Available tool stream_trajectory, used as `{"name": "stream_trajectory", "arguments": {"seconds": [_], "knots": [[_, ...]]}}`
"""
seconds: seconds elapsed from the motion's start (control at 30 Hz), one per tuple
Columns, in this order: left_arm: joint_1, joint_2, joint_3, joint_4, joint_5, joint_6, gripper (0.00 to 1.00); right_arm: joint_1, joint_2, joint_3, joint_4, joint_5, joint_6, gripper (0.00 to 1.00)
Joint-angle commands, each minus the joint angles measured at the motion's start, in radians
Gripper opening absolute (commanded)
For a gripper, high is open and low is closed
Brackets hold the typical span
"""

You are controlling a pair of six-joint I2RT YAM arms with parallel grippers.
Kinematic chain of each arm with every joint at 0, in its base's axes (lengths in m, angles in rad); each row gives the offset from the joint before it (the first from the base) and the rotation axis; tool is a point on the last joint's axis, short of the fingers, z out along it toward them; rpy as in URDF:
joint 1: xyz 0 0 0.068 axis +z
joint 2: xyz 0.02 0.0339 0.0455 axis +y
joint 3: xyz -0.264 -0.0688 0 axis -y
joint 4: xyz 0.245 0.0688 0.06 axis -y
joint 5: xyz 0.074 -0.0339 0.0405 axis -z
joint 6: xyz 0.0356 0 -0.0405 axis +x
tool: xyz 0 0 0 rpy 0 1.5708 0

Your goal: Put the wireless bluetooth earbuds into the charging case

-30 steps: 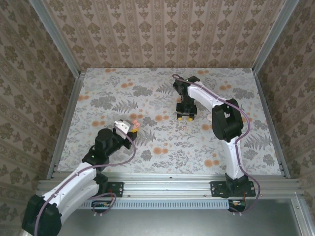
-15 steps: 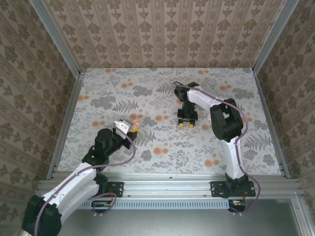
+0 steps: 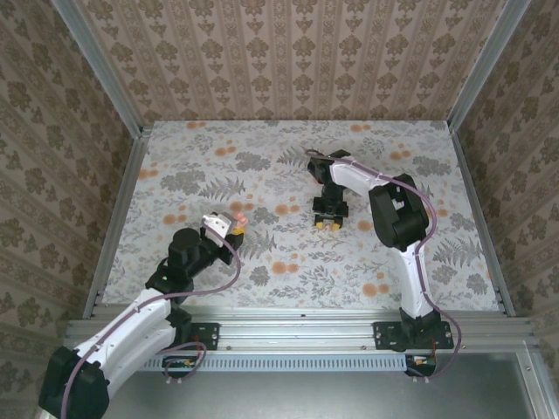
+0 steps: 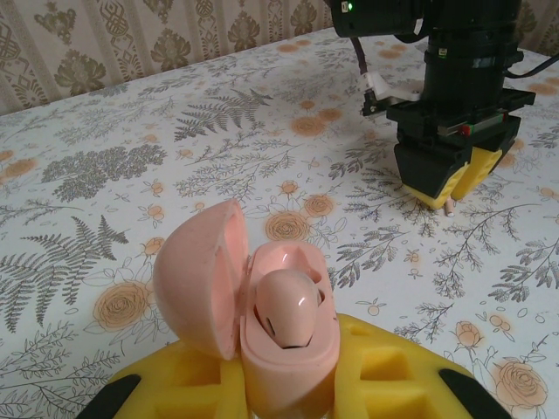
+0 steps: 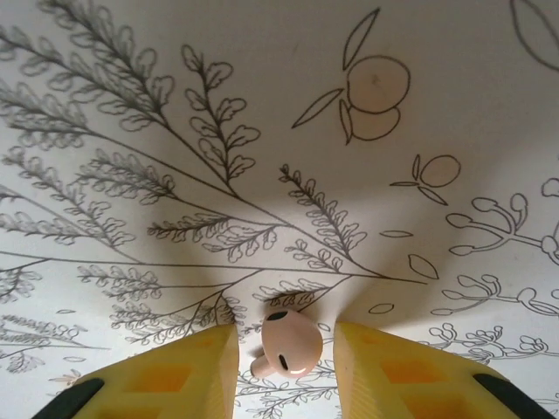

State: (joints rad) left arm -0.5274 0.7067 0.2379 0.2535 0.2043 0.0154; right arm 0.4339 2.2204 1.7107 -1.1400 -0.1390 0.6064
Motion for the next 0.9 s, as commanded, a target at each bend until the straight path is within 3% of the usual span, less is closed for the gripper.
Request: {"name": "stream_trajectory", "arguments": {"seconds": [0.0,0.47,0.87], "knots": [[0.009,-0.007,0.034,0.004,0.000,0.011,0.09,0.009,0.019,-0.015,-0.010,-0.005,0.015,0.33],[0.009,-0.008,0.034,-0.002,0.003,0.009,0.09,0.008,0.012,-0.017,0.007,0.043,-0.005,0.24],[0.009,0.045,0.028,0.034,0.010,-0.014,0.09,0.015,-0.103,-0.121,0.131,0.058,-0.025,0.21]]}}
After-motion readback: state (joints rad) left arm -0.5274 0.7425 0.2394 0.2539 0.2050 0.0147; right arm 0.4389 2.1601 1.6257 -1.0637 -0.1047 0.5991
